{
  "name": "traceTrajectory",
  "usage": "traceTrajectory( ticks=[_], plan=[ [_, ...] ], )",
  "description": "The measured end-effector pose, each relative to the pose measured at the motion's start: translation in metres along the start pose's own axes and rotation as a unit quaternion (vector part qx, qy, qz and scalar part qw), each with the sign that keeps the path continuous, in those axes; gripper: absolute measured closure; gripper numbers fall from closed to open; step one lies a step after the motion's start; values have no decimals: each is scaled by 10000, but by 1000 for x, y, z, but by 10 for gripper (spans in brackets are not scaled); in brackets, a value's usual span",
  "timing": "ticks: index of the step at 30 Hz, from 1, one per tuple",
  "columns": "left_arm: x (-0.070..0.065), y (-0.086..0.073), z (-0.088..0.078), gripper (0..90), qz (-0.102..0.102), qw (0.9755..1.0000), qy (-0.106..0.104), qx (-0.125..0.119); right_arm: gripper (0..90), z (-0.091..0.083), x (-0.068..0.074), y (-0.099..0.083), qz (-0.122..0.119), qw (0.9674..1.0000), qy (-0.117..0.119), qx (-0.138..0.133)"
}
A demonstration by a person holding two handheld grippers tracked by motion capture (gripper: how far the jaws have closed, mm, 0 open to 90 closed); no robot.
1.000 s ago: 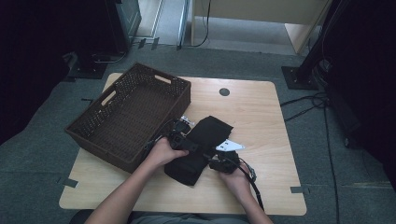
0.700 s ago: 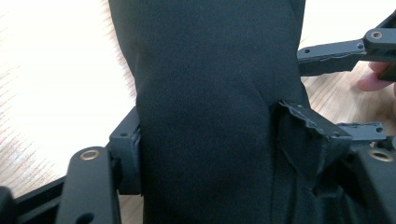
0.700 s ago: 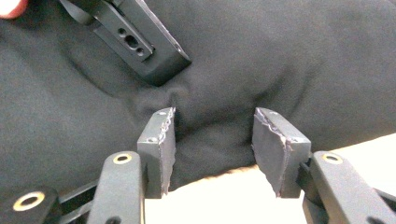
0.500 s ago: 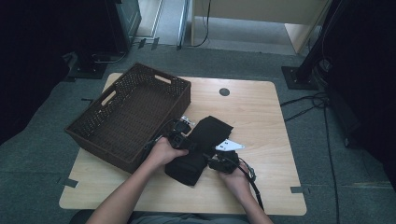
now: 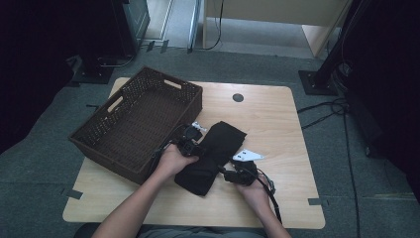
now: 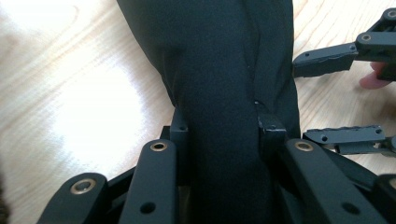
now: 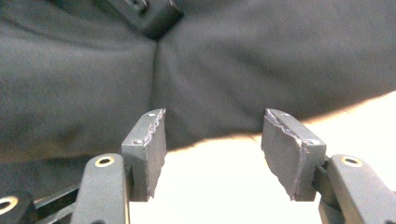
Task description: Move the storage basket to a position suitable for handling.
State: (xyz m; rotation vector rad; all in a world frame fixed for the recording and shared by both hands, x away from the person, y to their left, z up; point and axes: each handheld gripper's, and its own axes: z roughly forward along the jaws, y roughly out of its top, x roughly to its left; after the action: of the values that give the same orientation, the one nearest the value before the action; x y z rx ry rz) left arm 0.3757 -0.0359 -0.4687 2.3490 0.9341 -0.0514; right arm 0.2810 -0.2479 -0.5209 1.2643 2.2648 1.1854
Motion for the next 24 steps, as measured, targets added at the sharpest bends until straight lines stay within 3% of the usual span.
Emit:
traceTrajectory(
  ticks=[8,17,24],
  plan=[
    [2,6,-8,688,-53,10000,42,-26,400,1,0,0,-10,10000,11,8],
    [0,11,-16,691,35,9999,138,4,400,-1,0,0,-11,10000,-15,17],
    [-1,15,-22,693,52,10000,66,29,401,-1,-1,0,34,10000,-3,36]
  ],
)
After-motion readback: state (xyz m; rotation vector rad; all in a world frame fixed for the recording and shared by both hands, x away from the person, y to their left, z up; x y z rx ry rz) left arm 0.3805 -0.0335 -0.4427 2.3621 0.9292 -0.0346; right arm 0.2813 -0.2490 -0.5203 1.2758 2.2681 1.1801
